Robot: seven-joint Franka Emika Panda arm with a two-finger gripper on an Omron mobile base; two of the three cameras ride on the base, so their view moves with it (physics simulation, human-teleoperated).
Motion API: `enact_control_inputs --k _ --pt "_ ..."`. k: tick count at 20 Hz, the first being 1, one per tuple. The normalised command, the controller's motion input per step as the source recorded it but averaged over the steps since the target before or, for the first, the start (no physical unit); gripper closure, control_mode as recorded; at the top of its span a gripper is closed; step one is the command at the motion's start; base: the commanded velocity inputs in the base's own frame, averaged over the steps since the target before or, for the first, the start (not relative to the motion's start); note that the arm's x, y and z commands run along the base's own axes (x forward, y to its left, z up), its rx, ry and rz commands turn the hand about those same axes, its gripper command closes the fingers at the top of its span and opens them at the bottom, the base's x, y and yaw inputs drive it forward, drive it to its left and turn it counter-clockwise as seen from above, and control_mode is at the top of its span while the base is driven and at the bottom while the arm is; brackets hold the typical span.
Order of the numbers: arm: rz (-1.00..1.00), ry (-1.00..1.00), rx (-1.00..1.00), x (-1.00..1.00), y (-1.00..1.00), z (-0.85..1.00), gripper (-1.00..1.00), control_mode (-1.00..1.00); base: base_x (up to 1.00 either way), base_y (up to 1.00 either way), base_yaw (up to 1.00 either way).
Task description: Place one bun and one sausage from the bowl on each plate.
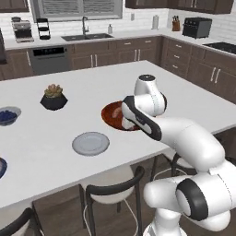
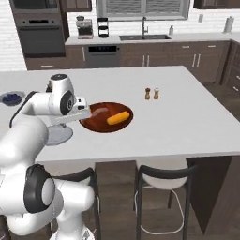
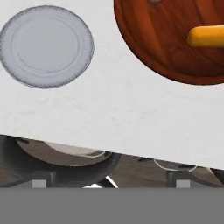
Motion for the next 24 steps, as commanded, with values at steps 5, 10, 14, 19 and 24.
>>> enact_control_inputs --k 5,10,14,19,24 --pt "0.00 0.00 0.00 0.00 0.00 0.00 -1.00 1.00 -0.07 -0.67 0.00" --pt "0.00 0.00 0.00 0.00 0.00 0.00 -1.00 1.00 0.90 -0.57 0.00" --pt "0.00 0.00 0.00 0.00 0.00 0.00 -1.00 1.00 0.57 0.32 0.00" --pt "-0.08 0.00 0.02 0.40 0.03 0.00 -1.00 -1.00 0.37 0.31 0.04" --pt "-0.62 0.00 0.15 0.96 0.31 -0.02 -1.00 -1.00 0.00 0.00 0.00"
